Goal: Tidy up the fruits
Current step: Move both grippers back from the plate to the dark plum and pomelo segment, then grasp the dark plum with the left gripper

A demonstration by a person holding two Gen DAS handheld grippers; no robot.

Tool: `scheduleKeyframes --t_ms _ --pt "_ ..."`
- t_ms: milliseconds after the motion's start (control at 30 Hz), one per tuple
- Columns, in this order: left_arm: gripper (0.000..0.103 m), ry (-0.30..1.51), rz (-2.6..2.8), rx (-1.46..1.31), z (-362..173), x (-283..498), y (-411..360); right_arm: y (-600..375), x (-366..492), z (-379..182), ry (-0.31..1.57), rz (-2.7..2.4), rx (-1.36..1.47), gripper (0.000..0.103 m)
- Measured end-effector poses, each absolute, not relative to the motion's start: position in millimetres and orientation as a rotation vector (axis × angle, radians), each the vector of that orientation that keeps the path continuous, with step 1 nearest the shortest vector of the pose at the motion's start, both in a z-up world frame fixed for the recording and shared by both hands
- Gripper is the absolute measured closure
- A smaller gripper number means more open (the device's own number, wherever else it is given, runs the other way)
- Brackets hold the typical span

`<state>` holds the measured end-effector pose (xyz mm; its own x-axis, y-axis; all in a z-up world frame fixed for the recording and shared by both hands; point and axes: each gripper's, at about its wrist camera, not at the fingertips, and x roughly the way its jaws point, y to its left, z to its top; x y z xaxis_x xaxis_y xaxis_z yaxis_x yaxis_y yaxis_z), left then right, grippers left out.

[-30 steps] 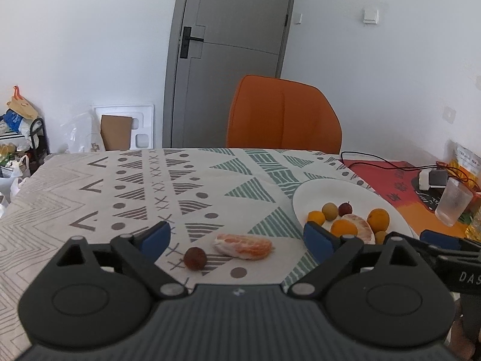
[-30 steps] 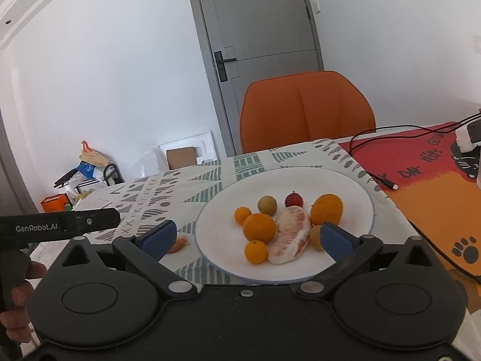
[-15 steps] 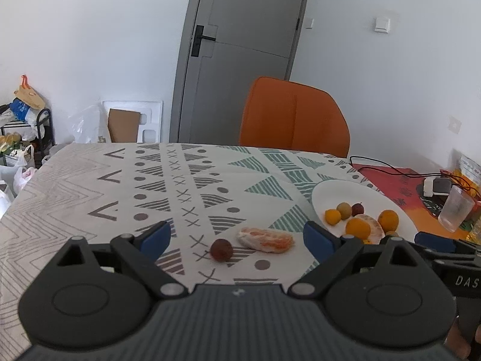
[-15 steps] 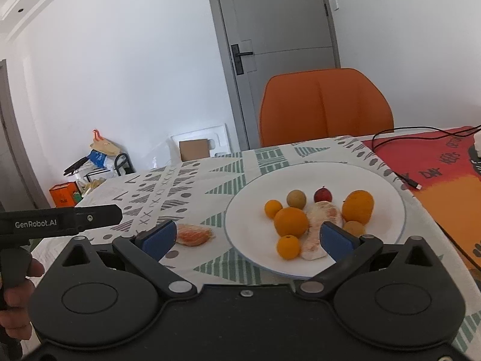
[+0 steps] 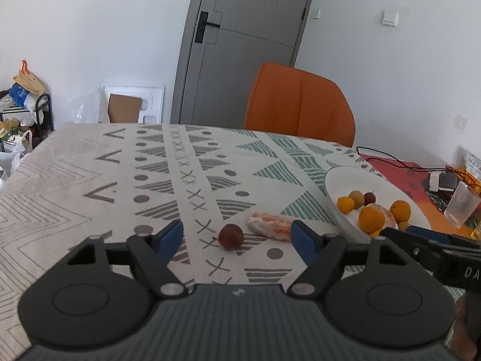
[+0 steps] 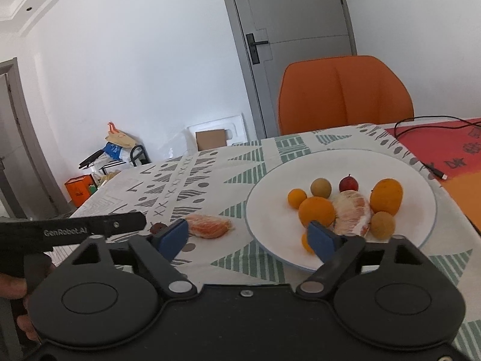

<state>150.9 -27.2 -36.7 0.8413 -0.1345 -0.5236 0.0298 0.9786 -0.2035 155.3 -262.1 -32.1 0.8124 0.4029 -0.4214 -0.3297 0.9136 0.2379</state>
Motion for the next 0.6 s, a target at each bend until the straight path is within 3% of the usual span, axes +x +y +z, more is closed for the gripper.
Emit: scheduleKeyframes --t_ms 233,600 --pt "0.04 0.593 -0.086 -0.201 -49 166 -22 -257 161 -33 0.493 0.392 0.15 0.031" --pt "0.048 0.628 -0.083 -0.165 -62 190 -31 -254 167 -34 0.499 0.39 0.147 0.034"
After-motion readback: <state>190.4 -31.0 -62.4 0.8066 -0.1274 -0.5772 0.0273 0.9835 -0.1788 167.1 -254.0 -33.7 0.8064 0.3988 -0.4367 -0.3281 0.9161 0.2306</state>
